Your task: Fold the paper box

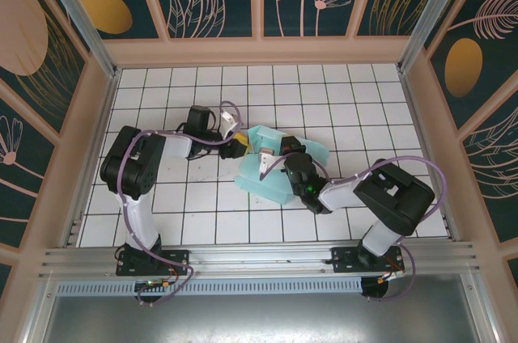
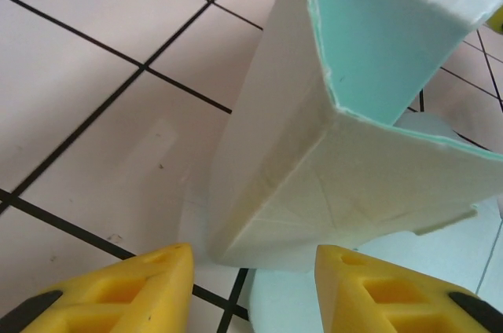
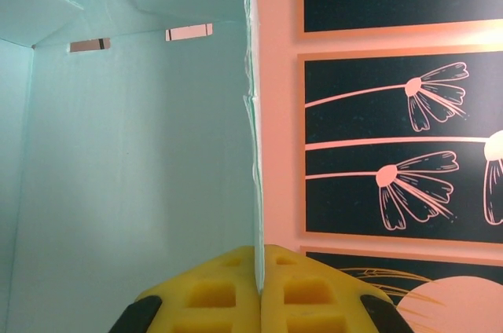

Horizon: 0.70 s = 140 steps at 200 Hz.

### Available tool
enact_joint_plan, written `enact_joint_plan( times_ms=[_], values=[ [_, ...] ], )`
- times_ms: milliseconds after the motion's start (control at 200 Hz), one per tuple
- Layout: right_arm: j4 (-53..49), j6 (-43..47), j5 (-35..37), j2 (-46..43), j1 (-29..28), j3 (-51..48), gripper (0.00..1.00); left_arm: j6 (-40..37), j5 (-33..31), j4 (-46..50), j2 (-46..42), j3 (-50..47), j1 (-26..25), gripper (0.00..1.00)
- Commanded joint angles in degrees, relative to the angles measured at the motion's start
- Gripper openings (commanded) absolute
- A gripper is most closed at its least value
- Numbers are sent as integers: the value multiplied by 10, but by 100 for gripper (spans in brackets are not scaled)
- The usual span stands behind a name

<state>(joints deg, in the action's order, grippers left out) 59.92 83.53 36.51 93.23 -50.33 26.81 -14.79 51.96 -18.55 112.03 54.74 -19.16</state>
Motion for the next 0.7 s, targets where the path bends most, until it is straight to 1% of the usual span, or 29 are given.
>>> enact_joint_plan(
  times_ms=[0,155,235,400,696],
  values=[
    [51,-5,20,6,-4,-9,0,-23,5,17,11,29,-5,44],
    [38,-13,23,-5,-5,-17,0,-37,12,29,17,41,-10,40],
    [30,-19,26,-11,-6,-21,0,-65,18,56,21,54,-13,39],
    [7,-36,33,-14,-5,-20,0,-114,63,105,17,67,-15,39],
    [-7,-56,38,-9,-5,-16,0,-163,109,169,24,88,-19,39]
  ],
)
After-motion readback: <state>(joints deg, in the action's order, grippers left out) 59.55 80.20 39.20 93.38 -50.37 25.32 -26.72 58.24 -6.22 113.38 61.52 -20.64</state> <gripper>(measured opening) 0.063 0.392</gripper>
